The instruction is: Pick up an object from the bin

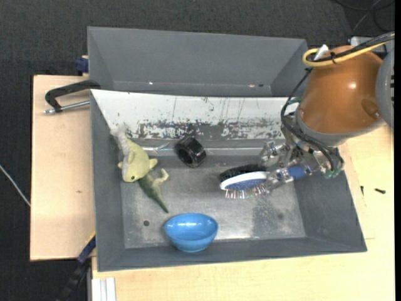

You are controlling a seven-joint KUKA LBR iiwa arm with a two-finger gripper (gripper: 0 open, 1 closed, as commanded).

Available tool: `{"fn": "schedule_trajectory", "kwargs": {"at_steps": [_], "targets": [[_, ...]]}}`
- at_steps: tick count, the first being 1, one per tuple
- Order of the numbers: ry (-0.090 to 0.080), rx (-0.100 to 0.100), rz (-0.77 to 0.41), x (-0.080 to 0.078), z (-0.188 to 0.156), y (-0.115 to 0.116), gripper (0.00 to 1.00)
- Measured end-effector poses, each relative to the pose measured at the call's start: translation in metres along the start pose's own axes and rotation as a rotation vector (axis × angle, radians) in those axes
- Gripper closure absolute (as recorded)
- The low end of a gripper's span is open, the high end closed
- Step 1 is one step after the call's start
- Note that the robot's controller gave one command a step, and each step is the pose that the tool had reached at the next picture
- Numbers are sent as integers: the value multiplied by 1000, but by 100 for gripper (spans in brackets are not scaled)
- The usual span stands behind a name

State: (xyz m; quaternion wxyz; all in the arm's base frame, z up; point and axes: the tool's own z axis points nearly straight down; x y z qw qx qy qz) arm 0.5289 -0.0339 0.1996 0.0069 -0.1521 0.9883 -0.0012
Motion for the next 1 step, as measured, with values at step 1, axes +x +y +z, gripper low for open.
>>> {"fn": "schedule_trajectory", "kwargs": {"at_steps": [1], "targets": [[2, -3, -382, -26, -55, 1, 100]]}}
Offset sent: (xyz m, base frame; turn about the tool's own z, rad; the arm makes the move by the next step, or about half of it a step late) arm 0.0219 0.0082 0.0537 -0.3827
